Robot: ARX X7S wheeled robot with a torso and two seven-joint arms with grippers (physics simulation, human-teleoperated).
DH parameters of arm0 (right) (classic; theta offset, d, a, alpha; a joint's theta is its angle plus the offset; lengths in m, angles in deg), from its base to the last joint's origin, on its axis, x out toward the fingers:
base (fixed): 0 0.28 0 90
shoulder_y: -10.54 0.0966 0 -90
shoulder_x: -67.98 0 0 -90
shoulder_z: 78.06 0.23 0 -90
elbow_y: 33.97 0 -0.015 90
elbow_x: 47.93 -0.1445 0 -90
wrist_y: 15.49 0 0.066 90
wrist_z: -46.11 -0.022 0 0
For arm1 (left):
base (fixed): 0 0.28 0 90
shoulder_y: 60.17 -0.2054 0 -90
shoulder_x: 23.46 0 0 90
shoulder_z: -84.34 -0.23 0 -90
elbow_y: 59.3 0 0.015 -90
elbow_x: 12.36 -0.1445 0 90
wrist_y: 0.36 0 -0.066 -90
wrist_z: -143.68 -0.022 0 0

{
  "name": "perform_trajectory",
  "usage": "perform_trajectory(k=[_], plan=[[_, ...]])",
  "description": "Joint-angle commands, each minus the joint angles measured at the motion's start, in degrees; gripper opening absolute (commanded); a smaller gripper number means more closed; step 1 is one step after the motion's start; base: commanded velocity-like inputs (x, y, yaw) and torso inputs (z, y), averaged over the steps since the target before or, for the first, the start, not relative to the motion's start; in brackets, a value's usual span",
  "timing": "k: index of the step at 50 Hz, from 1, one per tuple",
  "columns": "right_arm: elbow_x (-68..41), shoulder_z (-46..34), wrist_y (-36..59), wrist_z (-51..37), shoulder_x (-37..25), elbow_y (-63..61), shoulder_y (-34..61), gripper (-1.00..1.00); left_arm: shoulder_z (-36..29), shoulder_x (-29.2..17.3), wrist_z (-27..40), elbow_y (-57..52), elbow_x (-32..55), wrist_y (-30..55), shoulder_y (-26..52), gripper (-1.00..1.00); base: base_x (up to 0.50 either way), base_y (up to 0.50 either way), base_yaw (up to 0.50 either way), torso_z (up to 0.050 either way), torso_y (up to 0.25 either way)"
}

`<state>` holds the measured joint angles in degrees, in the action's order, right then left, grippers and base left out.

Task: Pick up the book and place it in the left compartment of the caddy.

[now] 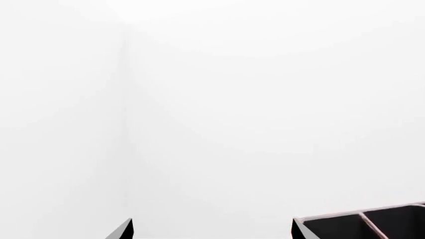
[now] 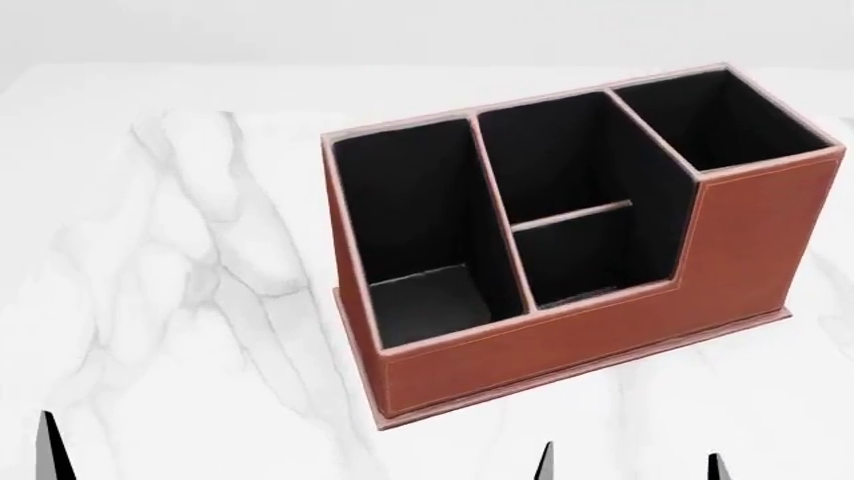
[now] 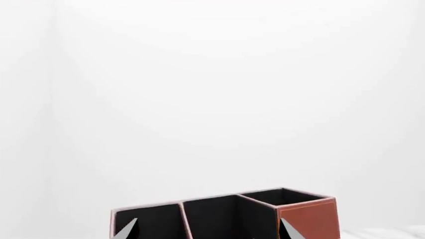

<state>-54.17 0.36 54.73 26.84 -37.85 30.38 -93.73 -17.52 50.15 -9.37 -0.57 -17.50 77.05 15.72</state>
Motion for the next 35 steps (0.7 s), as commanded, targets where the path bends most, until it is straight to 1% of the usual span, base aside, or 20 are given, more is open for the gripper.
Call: perform_trajectory(k=[1,7,9,11,12,16,18,23,27,35], plan=[[0.0,-0.2,0.1,-0.3,-0.2,0.0,0.1,1.00,-0.1,-0.3,0.3,0.0,0.1,0.0,0.1,1.00,0.20,0.00,0.00,0.000,0.000],[-0.3,-0.2,0.0,-0.7,-0.2,0.3,0.2,1.00,-0.3,-0.4,0.5,0.2,0.0,-0.2,0.0,1.00,0.20,0.00,0.00,0.000,0.000],[1.3,0.0,1.4,-1.6,0.2,0.1,0.4,1.00,-0.3,-0.4,0.6,0.2,0.0,-0.2,0.0,1.00,0.13,0.00,0.00,0.000,0.000],[2.9,0.4,0.3,-2.8,1.0,0.8,0.4,1.00,-0.4,-0.4,0.6,0.2,0.0,-0.2,0.0,1.00,0.00,0.00,0.00,0.000,0.000],[2.4,0.7,3.3,-3.4,1.3,0.5,1.1,1.00,-0.4,-0.4,0.6,0.2,0.0,-0.2,0.0,1.00,0.00,0.00,0.00,0.000,0.000],[4.2,0.5,2.6,-4.1,1.5,0.5,0.9,1.00,-0.5,-0.5,0.8,0.2,0.0,-0.2,0.0,1.00,0.00,0.00,0.00,0.000,0.000],[4.9,0.8,4.2,-4.9,2.0,0.3,1.3,1.00,-0.5,-0.6,0.8,0.3,0.0,-0.3,0.1,1.00,0.00,0.00,0.00,0.000,0.000],[6.7,0.6,4.4,-6.0,2.5,0.1,1.3,1.00,-0.6,-0.7,0.9,0.2,0.1,-0.2,0.1,1.00,0.00,0.00,0.00,0.000,0.000],[6.6,0.6,4.8,-6.3,2.6,-0.2,1.4,1.00,-0.6,-0.8,1.0,0.3,0.2,-0.2,0.1,1.00,0.00,0.00,0.00,0.000,0.000],[10.9,0.7,6.4,-10.0,5.1,-0.7,2.3,1.00,-0.8,-0.9,1.1,0.6,0.3,-0.4,0.3,1.00,0.00,0.00,0.00,0.000,0.000]])
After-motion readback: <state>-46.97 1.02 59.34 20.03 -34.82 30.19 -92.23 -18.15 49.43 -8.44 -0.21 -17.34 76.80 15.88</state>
